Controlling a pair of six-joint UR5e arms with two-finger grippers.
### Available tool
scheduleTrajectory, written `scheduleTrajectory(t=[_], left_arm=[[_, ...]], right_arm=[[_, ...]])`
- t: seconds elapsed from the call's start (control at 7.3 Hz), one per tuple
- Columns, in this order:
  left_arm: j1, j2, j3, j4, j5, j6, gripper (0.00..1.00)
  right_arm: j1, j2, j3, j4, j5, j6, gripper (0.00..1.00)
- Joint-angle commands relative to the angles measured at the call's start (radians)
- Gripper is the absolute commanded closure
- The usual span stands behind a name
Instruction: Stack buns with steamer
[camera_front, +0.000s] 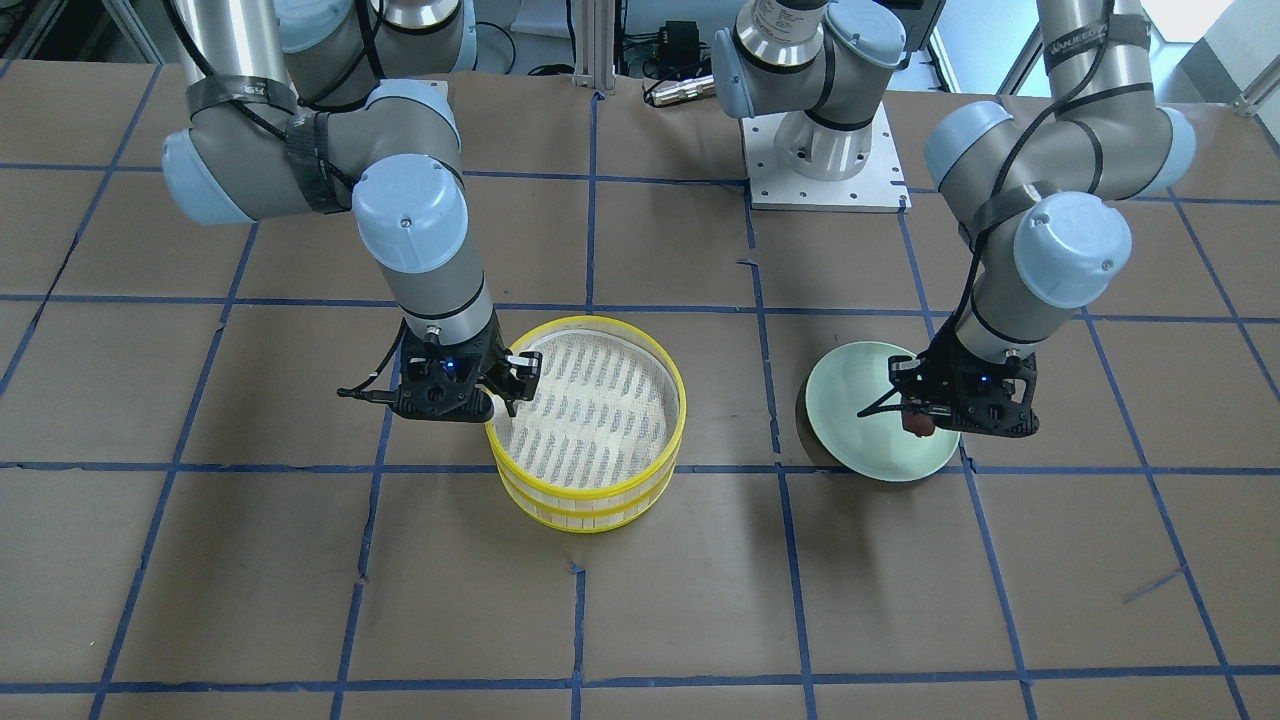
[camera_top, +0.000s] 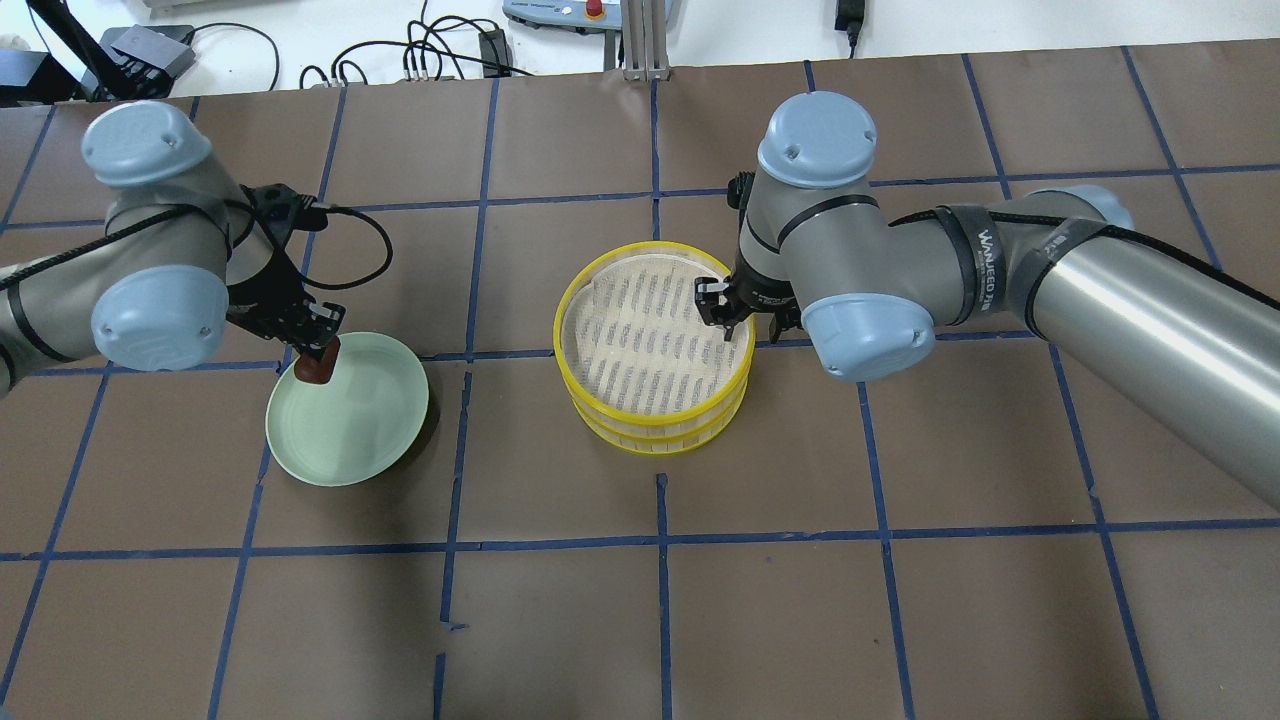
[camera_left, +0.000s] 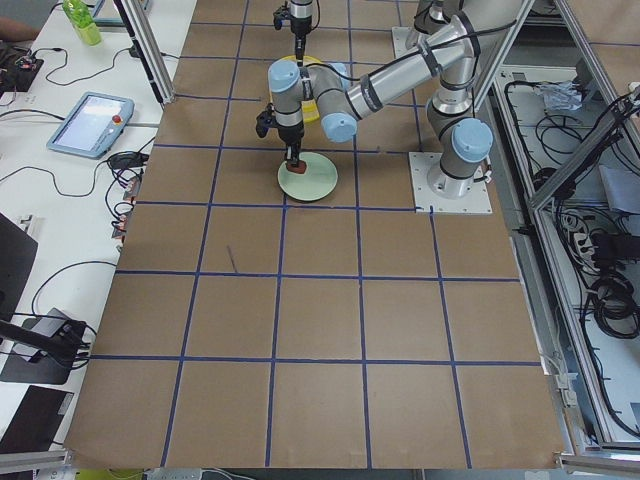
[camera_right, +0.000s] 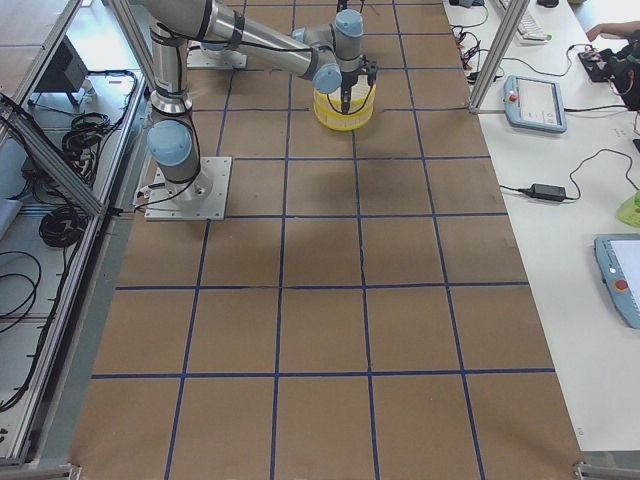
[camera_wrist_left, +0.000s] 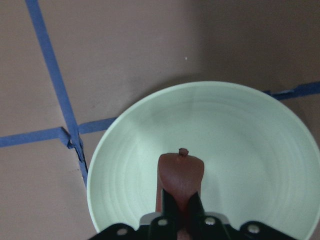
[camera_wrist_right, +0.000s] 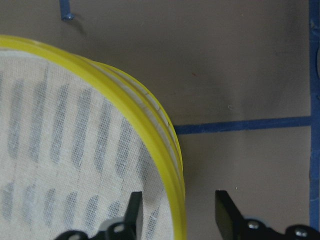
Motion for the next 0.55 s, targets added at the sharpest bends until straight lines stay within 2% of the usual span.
scheduleTrajectory(t=[0.0,0.14,0.41], left_arm=[[-0.128,0.047,0.106,-0.149,-0.008,-0.209,0.94],[-0.239,0.038,0.139,-0.149,-0.027,-0.388,0.91],[-0.392,0.018,0.179,-0.128,-0.186,-0.697,0.91]], right_arm=[[-0.04,-0.079,-0.058,0.081,-0.001,-0.018,0.0],[-0.099,-0.133,-0.116,0.211,-0.002,-0.043,0.0],[-0.186,-0.238,-0.244,0.544,-0.039,-0.15,0.0]])
